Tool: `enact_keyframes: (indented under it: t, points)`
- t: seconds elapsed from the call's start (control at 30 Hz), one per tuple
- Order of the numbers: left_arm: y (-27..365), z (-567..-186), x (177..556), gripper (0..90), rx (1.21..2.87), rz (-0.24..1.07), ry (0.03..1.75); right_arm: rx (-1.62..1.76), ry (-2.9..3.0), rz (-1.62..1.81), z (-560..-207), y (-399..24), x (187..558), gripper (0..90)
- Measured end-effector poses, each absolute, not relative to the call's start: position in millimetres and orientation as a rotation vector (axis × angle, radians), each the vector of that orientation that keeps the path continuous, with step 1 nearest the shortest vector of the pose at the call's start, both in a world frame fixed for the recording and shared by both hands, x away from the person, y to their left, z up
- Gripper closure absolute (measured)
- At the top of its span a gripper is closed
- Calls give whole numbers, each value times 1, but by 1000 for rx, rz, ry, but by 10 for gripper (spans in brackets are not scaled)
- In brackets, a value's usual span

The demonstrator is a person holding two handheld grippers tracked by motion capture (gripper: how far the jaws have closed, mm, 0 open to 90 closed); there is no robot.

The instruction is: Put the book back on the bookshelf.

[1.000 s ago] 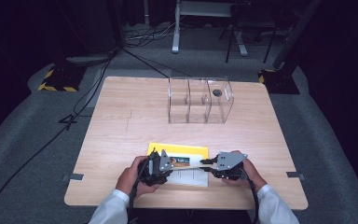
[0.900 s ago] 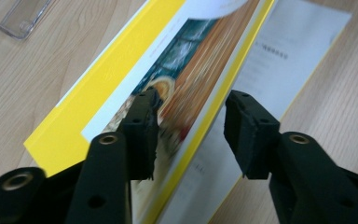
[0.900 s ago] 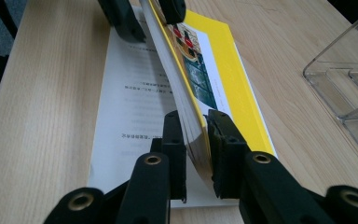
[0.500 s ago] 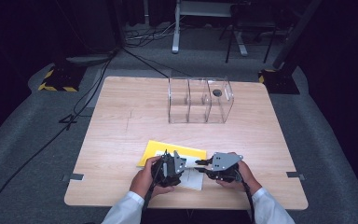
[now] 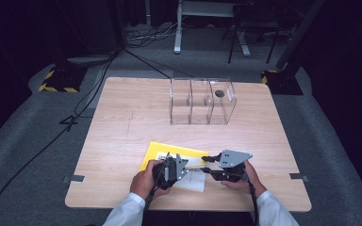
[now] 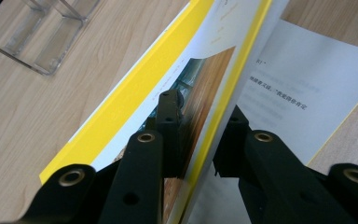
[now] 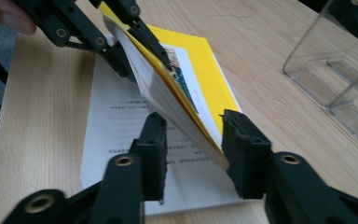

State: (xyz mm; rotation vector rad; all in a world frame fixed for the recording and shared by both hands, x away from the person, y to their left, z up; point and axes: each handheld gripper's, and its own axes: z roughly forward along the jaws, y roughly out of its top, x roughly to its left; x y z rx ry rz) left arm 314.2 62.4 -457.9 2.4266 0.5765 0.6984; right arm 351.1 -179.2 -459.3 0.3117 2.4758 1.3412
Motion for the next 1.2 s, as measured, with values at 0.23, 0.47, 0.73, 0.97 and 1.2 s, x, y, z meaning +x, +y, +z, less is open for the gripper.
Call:
enact_keyframes:
  t: [0.23, 0.47, 0.73, 0.97, 1.2]
  points:
    - [66, -454, 311, 782, 2391, 755, 550, 515, 2406, 1367, -458, -208, 360, 442]
    - [70, -449, 309, 811, 2352, 804, 561, 748, 2308, 1271, -474, -243, 380, 445]
    - [72, -445, 309, 818, 2335, 816, 567, 668, 2468, 1214, -492, -218, 382, 425]
    - [75, -442, 311, 824, 2307, 801, 585, 613, 2506, 1242, -495, -200, 377, 415]
    - [76, -436, 315, 829, 2247, 754, 599, 618, 2461, 1381, -483, -205, 374, 388]
